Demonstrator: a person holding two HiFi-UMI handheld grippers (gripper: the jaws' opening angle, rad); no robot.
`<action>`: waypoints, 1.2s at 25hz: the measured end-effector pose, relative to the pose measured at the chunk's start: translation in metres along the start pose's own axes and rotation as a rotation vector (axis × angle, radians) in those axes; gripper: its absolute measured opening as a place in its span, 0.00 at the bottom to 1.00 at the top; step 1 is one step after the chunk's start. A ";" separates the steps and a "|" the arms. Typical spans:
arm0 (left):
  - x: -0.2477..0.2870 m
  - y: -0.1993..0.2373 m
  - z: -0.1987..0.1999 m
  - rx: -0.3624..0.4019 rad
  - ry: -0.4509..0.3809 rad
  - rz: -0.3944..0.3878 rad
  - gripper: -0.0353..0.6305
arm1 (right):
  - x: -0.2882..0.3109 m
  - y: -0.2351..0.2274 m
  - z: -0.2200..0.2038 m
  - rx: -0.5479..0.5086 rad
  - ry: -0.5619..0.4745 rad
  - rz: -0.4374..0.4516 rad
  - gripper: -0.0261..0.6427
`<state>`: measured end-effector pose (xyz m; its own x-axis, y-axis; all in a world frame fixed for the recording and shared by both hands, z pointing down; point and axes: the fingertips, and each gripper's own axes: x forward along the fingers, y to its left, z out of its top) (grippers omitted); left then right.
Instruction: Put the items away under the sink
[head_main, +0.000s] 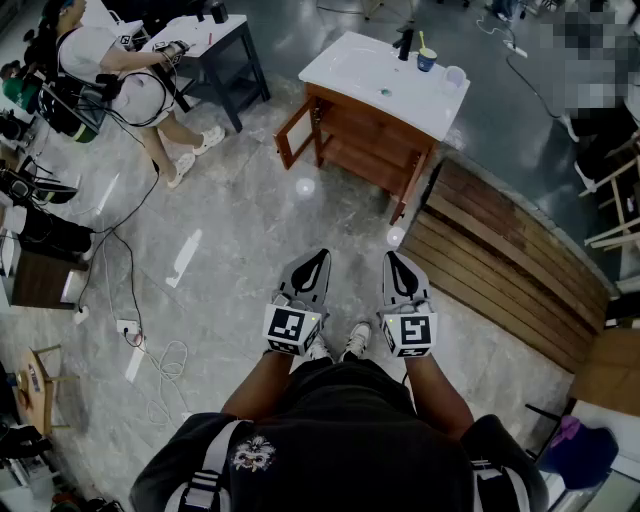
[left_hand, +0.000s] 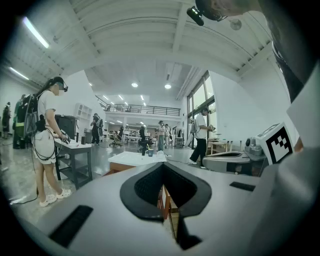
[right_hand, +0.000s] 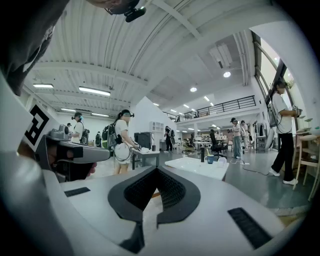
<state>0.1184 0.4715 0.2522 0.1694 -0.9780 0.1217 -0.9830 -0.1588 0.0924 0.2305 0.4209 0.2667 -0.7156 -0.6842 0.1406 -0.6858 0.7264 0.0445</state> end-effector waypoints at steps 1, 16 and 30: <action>0.003 0.002 -0.004 0.015 -0.011 -0.004 0.06 | 0.001 -0.002 0.000 -0.001 -0.002 -0.001 0.07; 0.005 0.017 -0.011 0.049 -0.010 -0.001 0.06 | 0.021 0.005 -0.005 -0.012 0.000 0.009 0.07; -0.010 0.079 -0.006 0.031 -0.059 -0.011 0.06 | 0.056 0.041 0.018 0.047 -0.052 -0.044 0.08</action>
<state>0.0393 0.4694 0.2638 0.1766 -0.9823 0.0624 -0.9830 -0.1727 0.0628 0.1598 0.4115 0.2586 -0.6895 -0.7189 0.0881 -0.7215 0.6924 0.0026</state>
